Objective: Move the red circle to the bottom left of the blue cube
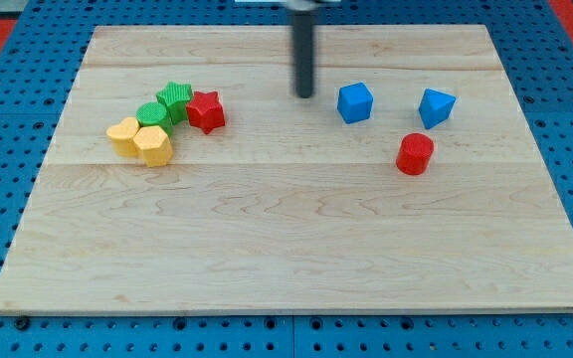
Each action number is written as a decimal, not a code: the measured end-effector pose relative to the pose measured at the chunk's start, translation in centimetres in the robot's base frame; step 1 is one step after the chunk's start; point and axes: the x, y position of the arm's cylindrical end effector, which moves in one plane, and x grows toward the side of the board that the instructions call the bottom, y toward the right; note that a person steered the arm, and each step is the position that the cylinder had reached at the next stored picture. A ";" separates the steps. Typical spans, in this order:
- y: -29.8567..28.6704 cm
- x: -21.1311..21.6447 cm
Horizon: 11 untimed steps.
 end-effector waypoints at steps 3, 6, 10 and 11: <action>15.7 0.3; 16.4 9.2; -1.6 11.4; 1.7 11.7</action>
